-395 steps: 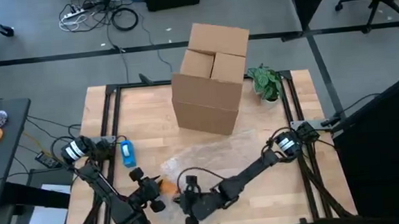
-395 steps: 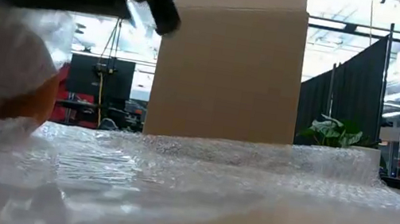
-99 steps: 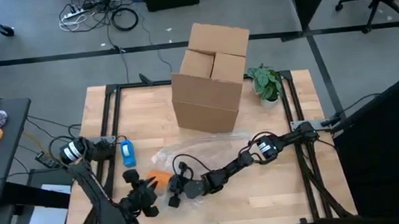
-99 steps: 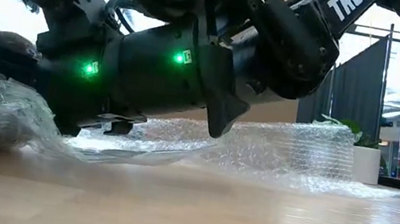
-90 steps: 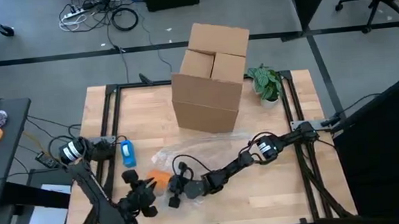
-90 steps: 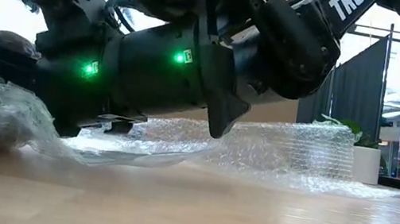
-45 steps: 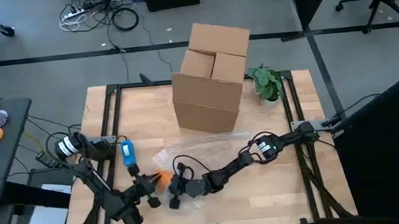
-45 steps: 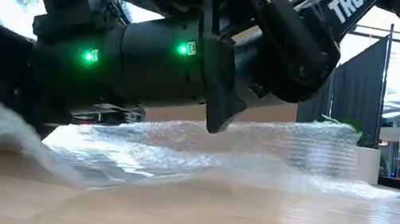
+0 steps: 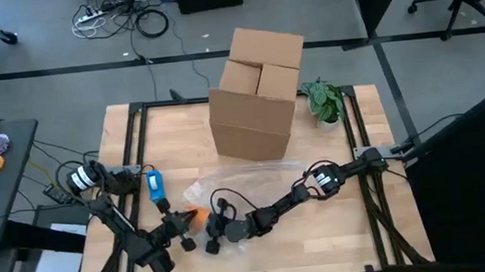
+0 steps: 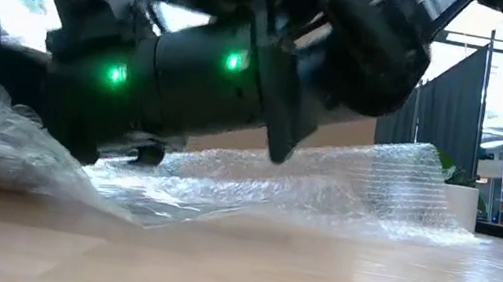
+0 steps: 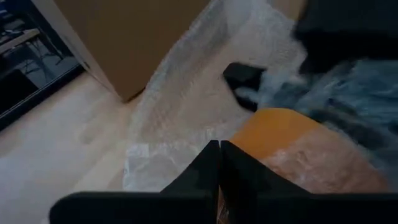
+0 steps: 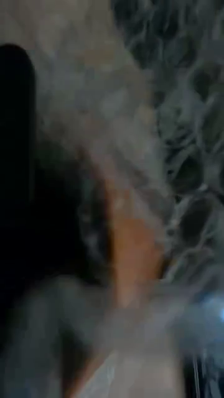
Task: Wrap mug
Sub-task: Wrap the orange mug using the transparent bubble wrap
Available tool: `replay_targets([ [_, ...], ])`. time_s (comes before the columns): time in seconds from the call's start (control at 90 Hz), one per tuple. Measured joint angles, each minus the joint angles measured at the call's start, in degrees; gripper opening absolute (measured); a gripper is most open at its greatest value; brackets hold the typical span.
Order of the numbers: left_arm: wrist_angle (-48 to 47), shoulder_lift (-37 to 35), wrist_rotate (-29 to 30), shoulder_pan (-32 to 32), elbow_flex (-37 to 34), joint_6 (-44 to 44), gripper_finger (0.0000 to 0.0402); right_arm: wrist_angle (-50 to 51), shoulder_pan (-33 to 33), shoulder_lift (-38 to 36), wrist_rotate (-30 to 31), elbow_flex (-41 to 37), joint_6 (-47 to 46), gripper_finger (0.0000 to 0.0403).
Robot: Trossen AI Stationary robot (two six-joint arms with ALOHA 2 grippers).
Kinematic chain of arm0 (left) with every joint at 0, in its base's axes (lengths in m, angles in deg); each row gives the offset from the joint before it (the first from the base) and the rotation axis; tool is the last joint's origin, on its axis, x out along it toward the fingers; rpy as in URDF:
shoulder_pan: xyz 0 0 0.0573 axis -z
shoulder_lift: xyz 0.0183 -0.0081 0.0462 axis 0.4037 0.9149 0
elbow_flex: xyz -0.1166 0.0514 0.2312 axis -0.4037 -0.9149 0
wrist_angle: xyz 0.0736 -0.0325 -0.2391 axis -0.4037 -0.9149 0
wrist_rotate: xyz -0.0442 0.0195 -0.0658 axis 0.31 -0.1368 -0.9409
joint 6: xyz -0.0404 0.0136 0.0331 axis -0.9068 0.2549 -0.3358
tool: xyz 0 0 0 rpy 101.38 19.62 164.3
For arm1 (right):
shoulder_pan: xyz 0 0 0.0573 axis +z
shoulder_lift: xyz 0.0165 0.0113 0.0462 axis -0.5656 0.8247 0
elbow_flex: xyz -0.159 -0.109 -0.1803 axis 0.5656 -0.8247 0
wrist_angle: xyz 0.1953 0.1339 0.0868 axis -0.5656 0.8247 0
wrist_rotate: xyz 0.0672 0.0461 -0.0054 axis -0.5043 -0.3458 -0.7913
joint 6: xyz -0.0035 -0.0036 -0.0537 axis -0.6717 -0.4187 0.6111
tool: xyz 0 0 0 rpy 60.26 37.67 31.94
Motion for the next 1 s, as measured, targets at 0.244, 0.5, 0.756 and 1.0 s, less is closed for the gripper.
replay_targets([
  [0.244, 0.0, 0.0, 0.1, 0.0, 0.0, 0.0, 0.0001, 8.5, 2.1, -3.1, 3.3, 0.0, -0.3, 0.0068],
  [0.5, -0.2, 0.1, 0.3, 0.0, -0.1, 0.0, 0.0, 37.0, 7.1, -13.6, 3.5, 0.0, -6.2, 0.0123],
  [0.756, -0.1, 0.2, 0.7, 0.0, -0.1, 0.0, 0.0, 41.3, 11.0, -23.1, 7.3, 0.0, -1.2, 0.0121],
  [1.0, -0.1, 0.2, 0.9, 0.0, -0.1, 0.0, 0.0, 17.1, 8.2, -17.7, -7.5, 0.1, 8.6, 0.009],
])
